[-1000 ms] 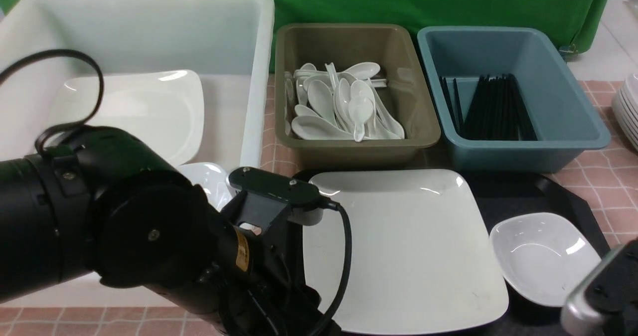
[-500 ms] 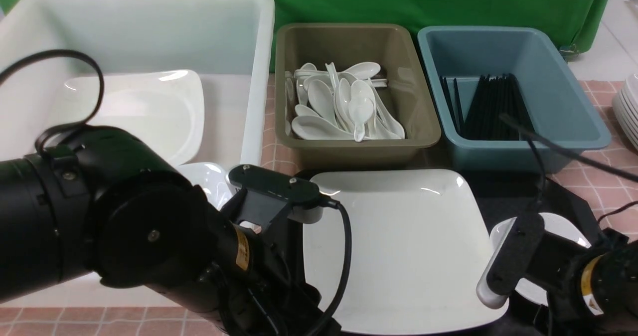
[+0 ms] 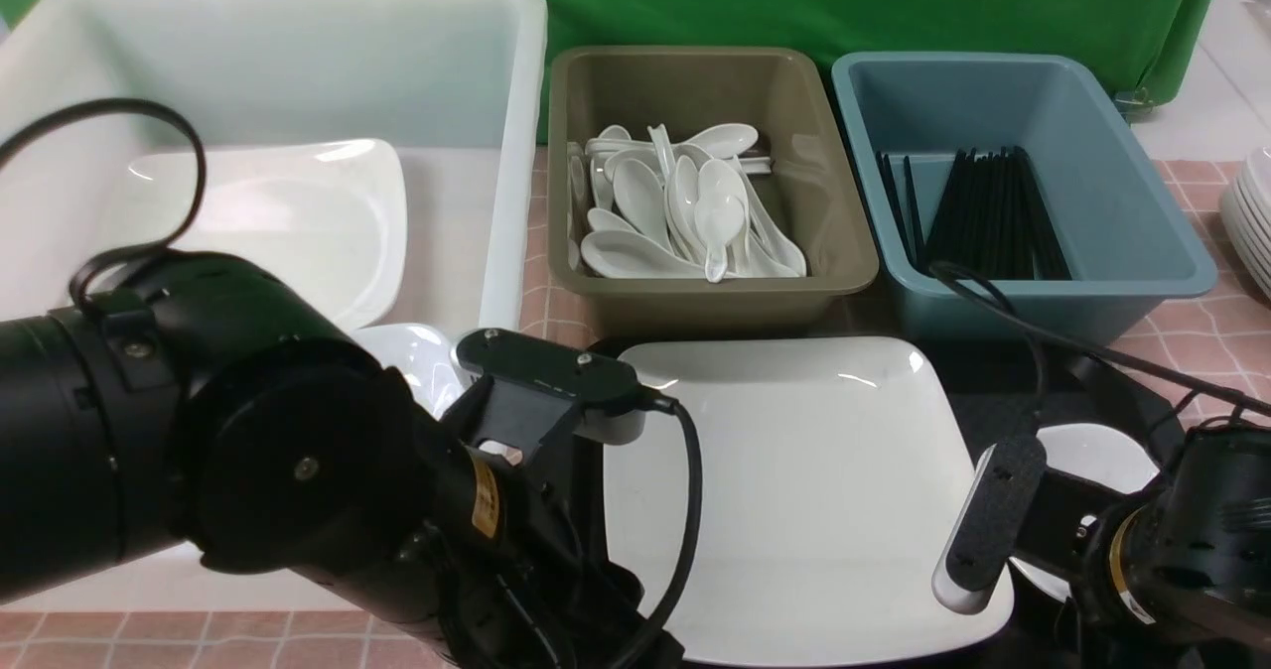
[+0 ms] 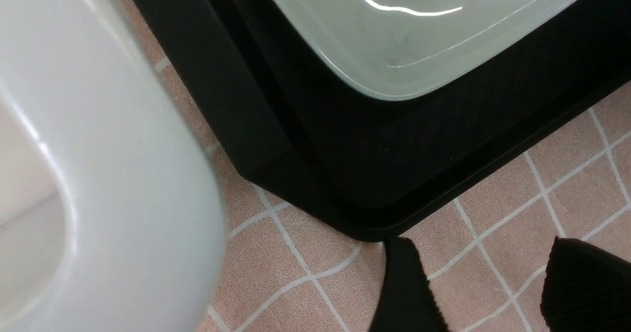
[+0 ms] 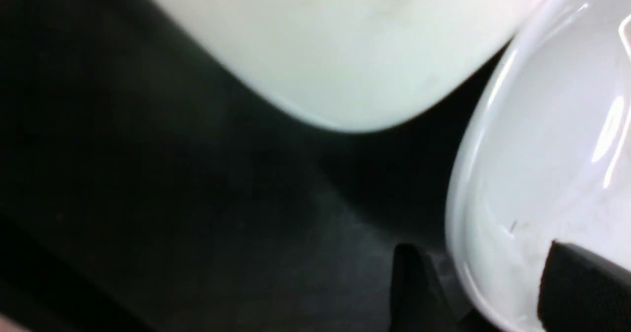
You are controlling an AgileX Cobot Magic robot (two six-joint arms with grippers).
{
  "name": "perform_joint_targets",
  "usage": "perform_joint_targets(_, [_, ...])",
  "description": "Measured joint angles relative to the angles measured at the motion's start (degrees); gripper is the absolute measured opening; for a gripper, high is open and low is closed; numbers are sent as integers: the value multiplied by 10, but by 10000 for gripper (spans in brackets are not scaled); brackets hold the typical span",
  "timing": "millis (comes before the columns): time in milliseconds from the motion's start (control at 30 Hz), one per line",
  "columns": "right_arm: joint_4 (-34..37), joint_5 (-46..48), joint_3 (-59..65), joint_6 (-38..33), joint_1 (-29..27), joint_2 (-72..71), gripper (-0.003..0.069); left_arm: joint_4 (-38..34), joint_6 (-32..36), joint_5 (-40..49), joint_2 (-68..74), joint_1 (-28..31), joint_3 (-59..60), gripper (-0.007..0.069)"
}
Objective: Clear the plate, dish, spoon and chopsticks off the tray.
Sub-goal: Use the right arm to grab a small plate from the dinner plate
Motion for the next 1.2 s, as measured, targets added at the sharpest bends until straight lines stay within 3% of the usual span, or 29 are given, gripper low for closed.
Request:
perform_joint_targets(167, [-2, -14, -1, 3, 0, 19, 367, -6, -1, -3, 0, 0, 0, 358])
perform_joint_targets(300, [-3, -13, -1, 4, 0, 23, 277, -8, -3, -4, 0, 0, 0, 358])
perform_joint_targets(367, [-7, -7, -1, 3, 0, 23, 178, -7, -17, -7, 0, 0, 0, 358])
perform_joint_targets(433, [-14, -6, -3, 4, 2, 22, 148, -5, -25, -11, 0, 0, 0, 358])
perform_joint_targets(833, [-7, 17, -4, 30, 4, 5, 142, 58, -56, 16, -51, 0, -67, 358])
perform_joint_targets(1033, [10, 35, -9, 33, 4, -60, 104, 98, -73, 53, -96, 9, -113, 355])
perform_joint_targets(1200, [54, 81, -41, 34, 4, -131, 86, 122, -74, 100, -135, 44, -153, 286])
